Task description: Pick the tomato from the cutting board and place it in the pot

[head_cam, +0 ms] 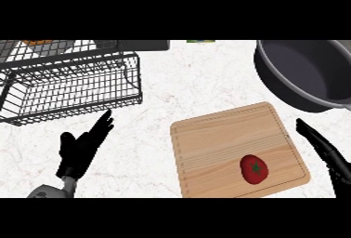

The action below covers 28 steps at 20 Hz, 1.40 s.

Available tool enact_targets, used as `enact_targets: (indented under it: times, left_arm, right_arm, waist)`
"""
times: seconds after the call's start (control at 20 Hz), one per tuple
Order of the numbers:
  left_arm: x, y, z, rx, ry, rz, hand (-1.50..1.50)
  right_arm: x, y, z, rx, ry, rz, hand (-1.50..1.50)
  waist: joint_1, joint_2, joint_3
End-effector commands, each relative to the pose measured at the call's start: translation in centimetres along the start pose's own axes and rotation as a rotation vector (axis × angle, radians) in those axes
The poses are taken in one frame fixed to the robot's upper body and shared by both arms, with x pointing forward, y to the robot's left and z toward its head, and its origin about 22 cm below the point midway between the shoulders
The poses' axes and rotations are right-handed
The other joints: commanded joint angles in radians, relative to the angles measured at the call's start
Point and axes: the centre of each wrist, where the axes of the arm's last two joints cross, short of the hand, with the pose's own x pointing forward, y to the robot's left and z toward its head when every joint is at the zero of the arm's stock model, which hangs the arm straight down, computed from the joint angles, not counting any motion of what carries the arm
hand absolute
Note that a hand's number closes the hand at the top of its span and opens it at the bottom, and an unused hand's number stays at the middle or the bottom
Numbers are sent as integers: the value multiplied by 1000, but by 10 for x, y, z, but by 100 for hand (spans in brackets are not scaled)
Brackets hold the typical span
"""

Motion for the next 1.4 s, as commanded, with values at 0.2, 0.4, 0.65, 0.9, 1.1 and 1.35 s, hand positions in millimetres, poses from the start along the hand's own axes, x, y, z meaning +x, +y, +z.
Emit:
enact_targets:
  times: [0.2,0.4,0.65,0.9,1.1,1.35]
  left_arm:
    - [-2,-21,-8,-38,1,-26,0]
    - [23,-3,-7,-54,4,-2,0]
    - [6,1,-16,-41,5,-10,0]
    - [6,1,-26,-48,14,-7,0]
    - [-4,-3,-15,-23,-7,-2,0]
    - [-5,-9,-4,-34,-5,-4,0]
  right_arm:
    - [44,-13,-10,110,278,-24,-150]
    - [11,10,-16,207,412,-5,-150]
    - [-18,6,-18,431,506,83,-150]
    - [-48,31,-25,442,515,121,-150]
    - [-60,23,-17,360,472,116,-150]
    - [-81,-3,-16,310,472,77,-150]
  waist:
    - [31,6,1]
    - [48,7,2]
    - [42,9,2]
    - [32,7,2]
    - [30,5,2]
    - [31,5,2]
